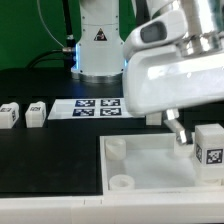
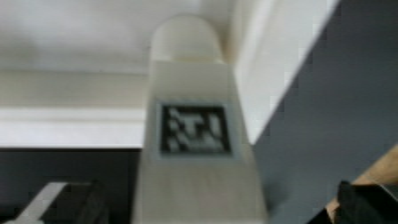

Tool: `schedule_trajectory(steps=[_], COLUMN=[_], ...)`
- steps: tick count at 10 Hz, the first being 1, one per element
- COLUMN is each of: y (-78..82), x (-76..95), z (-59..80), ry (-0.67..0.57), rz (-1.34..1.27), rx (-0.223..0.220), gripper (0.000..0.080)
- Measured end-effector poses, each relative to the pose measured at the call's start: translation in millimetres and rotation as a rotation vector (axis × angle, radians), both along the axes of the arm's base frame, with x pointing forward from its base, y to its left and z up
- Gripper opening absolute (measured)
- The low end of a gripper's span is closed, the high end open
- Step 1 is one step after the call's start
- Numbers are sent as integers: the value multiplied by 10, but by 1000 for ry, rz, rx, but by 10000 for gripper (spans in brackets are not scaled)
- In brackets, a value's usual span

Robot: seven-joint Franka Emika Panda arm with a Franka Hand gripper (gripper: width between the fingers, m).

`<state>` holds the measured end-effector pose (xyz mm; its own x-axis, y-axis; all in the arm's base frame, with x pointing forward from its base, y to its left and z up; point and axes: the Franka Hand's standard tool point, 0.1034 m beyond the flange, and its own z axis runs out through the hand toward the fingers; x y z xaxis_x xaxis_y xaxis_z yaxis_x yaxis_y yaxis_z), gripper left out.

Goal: Assemble one leg

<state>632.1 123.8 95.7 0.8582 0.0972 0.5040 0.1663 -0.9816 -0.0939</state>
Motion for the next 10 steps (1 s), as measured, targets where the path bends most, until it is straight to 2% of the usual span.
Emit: schedule_trajectory(steps=[1,3,4,5,6,7,10], y=[7,42,35,24,0,-42,-39], x=[-30,-23,5,-88,-37,134,111], z=[-31,-21,-27,-80,-83,-85,-107], ry=[46,284,330,456,532,460,457], rz=[8,46,51,63,69,52,51], rx=[0,11,14,12,19,22,21], gripper=[649,649,649,649,649,649,649])
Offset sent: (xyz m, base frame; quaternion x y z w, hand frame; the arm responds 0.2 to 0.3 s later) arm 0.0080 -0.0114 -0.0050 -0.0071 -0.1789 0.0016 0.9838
